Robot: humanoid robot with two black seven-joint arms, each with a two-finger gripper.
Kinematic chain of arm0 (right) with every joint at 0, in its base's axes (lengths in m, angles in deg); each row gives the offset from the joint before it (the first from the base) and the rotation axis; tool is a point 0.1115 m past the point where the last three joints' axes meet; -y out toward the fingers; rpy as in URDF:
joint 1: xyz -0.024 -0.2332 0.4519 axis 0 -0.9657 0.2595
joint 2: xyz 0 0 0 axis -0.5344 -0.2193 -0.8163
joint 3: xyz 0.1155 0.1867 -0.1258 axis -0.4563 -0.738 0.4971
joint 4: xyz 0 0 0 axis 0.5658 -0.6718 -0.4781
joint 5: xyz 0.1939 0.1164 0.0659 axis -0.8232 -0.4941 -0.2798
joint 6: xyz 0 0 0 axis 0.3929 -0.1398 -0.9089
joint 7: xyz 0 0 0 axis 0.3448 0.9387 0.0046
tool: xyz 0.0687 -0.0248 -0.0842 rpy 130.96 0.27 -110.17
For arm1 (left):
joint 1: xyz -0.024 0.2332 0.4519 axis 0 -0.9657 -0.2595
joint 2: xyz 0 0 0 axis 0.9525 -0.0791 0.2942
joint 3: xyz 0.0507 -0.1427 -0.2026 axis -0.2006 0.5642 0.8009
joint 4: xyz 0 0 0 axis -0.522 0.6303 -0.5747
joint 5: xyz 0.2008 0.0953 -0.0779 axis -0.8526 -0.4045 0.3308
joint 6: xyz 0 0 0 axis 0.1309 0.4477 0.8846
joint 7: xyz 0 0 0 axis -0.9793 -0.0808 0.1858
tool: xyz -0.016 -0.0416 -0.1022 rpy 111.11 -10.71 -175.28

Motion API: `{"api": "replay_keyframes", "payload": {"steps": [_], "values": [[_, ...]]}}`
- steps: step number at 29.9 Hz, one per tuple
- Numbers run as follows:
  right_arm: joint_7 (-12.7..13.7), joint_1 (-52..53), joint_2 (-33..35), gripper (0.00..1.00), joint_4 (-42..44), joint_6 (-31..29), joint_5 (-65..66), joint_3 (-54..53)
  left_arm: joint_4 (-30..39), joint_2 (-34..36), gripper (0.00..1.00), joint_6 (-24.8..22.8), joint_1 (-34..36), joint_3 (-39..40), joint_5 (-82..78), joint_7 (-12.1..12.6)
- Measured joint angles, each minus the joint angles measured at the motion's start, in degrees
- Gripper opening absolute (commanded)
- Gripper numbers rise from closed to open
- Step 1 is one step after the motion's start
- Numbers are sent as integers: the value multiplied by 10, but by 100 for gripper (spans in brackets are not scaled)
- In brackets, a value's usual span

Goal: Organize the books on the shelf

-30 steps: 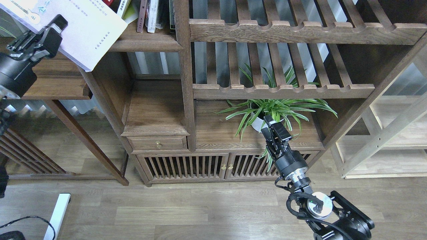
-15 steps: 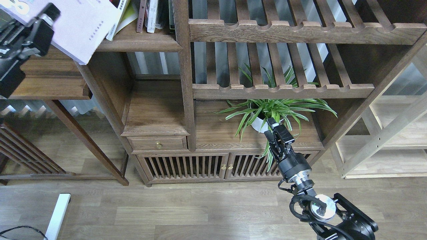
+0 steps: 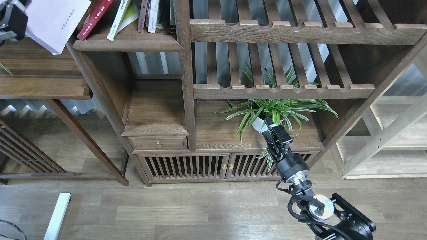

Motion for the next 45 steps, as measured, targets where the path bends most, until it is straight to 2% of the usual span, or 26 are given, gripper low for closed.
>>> {"api": "replay_keyframes", "payload": {"steps": [8,15,25,32,38,45], "values": [[0,0,2,73,-5,-3,-1,-1,-17,5,4,55,60,-58,-5,0],[0,-2,5,73,-12,-9,-1,-3,-41,14,4,77,85,-80,-17,0],[0,-2,2,73,-14,-13,-1,-2,-59,20,5,158,124,-138,-39,0],[0,-2,3,73,-16,-14,-1,-2,-89,21,6,206,193,-207,-60,0],[0,-8,4,73,-24,-14,-2,-4,-116,23,9,272,243,-271,-62,0],[0,-11,6,73,-26,-14,-2,-5,-146,23,9,282,251,-293,-63,0]]}}
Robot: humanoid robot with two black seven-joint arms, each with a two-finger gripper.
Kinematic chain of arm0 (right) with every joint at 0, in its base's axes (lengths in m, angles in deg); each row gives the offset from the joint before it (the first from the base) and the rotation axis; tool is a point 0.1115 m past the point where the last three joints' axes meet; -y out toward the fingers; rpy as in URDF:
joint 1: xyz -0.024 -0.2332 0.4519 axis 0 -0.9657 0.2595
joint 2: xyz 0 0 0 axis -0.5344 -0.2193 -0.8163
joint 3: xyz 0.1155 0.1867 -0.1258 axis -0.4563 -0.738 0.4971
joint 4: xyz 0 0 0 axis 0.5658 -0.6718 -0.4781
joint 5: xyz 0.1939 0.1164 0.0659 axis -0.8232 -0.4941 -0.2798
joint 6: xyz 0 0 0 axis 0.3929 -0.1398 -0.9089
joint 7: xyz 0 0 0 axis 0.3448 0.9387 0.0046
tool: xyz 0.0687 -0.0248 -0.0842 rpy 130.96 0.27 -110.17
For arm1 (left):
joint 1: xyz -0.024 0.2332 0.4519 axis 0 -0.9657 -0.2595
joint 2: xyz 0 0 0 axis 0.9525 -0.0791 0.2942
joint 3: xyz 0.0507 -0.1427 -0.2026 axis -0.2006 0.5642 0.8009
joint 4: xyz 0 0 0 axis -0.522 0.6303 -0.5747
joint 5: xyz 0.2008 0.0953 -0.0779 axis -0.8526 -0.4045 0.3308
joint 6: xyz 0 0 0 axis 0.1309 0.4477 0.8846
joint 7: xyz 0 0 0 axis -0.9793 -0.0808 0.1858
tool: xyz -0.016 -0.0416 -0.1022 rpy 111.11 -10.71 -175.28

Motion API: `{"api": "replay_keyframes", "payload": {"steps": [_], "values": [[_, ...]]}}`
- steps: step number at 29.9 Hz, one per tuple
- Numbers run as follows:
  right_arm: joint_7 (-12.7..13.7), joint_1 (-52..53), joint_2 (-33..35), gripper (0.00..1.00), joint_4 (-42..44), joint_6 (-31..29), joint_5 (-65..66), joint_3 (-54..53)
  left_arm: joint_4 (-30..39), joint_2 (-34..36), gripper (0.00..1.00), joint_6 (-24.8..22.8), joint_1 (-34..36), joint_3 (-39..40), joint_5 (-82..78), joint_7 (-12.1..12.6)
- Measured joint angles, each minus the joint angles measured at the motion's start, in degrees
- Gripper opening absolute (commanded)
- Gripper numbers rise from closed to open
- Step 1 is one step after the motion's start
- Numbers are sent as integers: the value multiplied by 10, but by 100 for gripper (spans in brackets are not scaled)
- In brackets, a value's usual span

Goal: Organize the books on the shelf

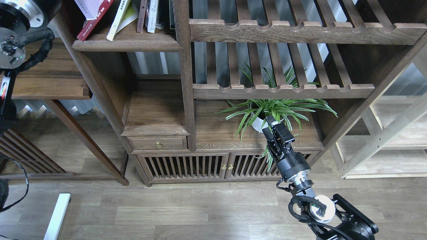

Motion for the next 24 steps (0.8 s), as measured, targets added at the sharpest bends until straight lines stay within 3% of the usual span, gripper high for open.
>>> {"api": "replay_keyframes", "payload": {"steps": [15,24], "values": [[0,-7,-2,74,0,0,-1,0,-111,-36,8,12,97,-55,0,0],[0,-15,-1,88,1,0,0,0,-165,-56,8,11,128,-84,0,0]]}}
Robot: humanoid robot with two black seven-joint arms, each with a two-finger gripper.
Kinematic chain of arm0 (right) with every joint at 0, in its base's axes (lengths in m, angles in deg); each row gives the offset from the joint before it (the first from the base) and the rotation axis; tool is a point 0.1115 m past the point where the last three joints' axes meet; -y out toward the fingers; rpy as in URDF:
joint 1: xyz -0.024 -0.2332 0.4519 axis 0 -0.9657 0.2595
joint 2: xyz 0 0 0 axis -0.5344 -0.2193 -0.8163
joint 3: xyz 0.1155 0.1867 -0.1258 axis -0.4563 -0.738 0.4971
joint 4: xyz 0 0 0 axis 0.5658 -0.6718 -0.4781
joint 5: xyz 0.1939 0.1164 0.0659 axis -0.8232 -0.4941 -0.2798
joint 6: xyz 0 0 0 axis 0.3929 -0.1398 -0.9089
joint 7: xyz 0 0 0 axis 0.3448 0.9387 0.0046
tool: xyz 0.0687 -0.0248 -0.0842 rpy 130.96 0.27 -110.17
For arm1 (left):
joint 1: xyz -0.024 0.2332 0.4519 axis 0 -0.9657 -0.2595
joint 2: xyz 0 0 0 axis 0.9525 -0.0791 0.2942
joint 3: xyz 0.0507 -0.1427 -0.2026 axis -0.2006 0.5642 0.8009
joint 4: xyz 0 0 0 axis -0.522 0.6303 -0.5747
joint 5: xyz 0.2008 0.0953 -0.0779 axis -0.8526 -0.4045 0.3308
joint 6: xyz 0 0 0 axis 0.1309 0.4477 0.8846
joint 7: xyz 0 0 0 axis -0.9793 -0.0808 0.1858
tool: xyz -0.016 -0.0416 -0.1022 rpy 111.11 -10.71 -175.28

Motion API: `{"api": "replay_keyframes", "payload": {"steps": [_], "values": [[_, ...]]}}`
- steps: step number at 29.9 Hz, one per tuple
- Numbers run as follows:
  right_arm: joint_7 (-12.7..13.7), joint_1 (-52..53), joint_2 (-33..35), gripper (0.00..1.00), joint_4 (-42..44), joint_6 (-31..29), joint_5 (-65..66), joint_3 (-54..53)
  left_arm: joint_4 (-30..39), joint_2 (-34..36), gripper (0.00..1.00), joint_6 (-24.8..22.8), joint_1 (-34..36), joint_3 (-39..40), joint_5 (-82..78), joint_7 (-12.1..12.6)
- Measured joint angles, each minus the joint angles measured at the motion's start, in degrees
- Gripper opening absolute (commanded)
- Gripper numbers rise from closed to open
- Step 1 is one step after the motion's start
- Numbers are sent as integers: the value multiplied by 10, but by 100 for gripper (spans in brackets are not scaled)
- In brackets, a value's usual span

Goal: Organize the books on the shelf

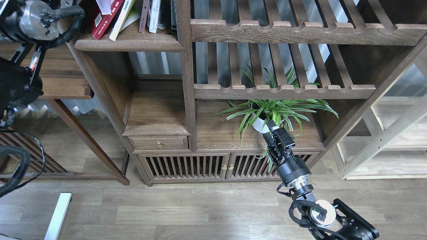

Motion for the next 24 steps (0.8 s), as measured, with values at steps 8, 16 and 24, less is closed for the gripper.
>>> {"api": "replay_keyframes", "payload": {"steps": [8,16,24], "values": [[0,1,1,95,1,0,1,-2,-9,2,8,-6,-7,-11,1,0],[0,2,1,95,1,0,0,-3,-14,-1,10,-7,-11,-30,8,0],[0,2,1,95,1,0,0,-3,-15,-1,47,-8,-24,-40,8,1]]}}
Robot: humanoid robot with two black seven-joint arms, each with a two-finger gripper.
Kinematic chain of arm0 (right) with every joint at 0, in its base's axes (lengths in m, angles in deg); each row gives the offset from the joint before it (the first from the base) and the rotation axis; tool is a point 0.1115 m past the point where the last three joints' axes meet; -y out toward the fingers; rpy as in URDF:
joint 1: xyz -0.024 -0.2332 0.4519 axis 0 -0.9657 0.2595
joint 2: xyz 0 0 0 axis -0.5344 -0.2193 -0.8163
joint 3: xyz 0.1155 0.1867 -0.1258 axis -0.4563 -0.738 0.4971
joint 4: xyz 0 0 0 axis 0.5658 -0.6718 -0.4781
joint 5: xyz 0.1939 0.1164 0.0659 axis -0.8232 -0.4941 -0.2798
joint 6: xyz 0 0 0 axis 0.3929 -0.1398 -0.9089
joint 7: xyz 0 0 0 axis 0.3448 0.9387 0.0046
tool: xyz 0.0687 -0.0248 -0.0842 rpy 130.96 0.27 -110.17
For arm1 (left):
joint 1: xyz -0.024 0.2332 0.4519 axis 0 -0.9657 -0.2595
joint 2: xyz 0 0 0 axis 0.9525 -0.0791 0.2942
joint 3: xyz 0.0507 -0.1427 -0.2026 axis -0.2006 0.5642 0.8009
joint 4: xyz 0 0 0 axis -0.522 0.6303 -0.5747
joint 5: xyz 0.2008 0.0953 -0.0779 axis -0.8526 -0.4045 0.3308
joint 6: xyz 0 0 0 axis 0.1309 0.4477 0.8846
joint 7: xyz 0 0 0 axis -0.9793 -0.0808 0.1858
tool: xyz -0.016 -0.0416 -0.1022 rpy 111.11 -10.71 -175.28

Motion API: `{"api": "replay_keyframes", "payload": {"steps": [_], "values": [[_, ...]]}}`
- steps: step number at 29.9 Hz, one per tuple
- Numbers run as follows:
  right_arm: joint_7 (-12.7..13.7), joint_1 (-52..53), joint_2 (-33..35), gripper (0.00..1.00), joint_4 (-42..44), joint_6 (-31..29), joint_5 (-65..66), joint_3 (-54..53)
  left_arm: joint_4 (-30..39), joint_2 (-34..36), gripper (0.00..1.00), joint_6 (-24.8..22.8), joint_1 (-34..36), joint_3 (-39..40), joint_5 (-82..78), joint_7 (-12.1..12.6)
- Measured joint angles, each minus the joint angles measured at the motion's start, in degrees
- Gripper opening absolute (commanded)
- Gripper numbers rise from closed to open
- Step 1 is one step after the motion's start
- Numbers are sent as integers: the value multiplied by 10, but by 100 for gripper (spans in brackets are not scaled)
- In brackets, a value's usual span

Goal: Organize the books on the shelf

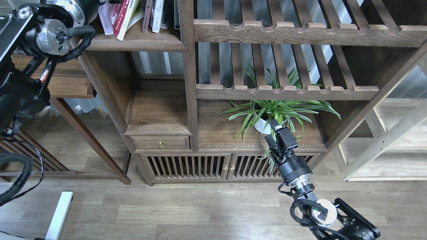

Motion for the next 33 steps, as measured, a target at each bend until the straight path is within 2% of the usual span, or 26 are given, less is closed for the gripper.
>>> {"api": "replay_keyframes", "payload": {"steps": [2,18,27,33], "values": [[0,1,0,95,0,0,0,0,-4,0,49,1,2,-7,-1,0],[0,4,-4,95,2,0,1,2,-42,-26,50,7,84,-10,0,-1],[0,2,-4,95,2,0,1,3,-43,-37,50,8,110,-6,0,-1],[0,0,-6,95,2,0,1,3,-17,-30,51,9,114,2,1,-1]]}}
